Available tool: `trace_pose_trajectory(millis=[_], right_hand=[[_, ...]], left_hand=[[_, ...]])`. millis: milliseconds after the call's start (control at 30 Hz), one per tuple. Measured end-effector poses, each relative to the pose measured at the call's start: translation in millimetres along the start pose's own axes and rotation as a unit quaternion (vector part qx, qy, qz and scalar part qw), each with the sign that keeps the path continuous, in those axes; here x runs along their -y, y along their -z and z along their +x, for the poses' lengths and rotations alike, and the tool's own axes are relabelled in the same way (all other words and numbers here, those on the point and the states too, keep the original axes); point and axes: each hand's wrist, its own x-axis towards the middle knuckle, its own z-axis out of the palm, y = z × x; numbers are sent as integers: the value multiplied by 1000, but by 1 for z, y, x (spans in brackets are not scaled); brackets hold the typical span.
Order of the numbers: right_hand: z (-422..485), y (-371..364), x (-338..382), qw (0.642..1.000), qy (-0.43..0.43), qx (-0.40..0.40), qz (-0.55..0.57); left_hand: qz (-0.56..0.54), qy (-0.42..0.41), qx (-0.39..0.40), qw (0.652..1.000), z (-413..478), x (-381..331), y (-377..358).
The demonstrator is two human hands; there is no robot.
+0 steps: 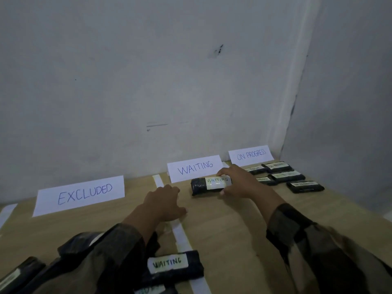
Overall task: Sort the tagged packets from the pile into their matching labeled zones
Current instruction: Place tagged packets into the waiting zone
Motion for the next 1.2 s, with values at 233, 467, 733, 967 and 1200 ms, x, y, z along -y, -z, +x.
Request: trace_pose_trajectory(millis=[233,467,733,967,1200], right_hand=[[36,-18,7,1000,13,17,12],[47,-22,7,999,10,30,23],[46,-20,11,998,24,48,-37],[24,-13,29,998,34,6,-46],[-46,-1,69,993,107,-47,-13]], left_hand=[[0,36,23,999,14,15,-16],[-4,24,12,1000,11,18,-20],[-25,24,25,999,7,12,-16],[-40,16,2,999,-10,17,0],[-60,-44,-17,997,-63,24,34]])
